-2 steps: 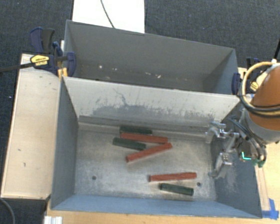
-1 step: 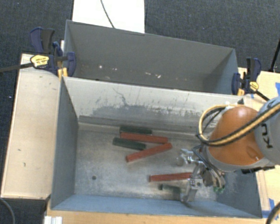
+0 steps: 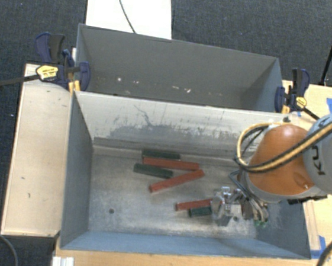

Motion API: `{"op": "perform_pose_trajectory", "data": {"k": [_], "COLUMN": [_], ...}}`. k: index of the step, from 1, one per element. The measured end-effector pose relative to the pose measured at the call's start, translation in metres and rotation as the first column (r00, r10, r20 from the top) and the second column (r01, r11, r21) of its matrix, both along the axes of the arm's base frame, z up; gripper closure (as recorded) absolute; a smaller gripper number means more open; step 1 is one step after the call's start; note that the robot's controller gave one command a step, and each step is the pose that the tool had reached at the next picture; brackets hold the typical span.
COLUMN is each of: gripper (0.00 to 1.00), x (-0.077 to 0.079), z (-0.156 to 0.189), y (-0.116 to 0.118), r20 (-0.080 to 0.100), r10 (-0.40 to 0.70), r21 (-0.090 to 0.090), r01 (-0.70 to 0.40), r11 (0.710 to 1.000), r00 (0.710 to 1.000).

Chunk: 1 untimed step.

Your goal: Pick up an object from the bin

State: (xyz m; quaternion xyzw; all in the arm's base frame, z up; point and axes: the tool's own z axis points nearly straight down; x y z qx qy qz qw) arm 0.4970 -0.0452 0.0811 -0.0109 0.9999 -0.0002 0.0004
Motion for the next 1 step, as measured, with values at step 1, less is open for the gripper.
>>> {"op": "perform_pose_trajectory", "data": {"k": [1], "gripper": [0.00], "x": [0.0001], "z": [-0.0002], "y": [0.0001], "r20": [0.000], "r10": [0.003], "r21": [0.000], "r01": [-0.003], "r11": [1.000], "r00": [1.000]}}
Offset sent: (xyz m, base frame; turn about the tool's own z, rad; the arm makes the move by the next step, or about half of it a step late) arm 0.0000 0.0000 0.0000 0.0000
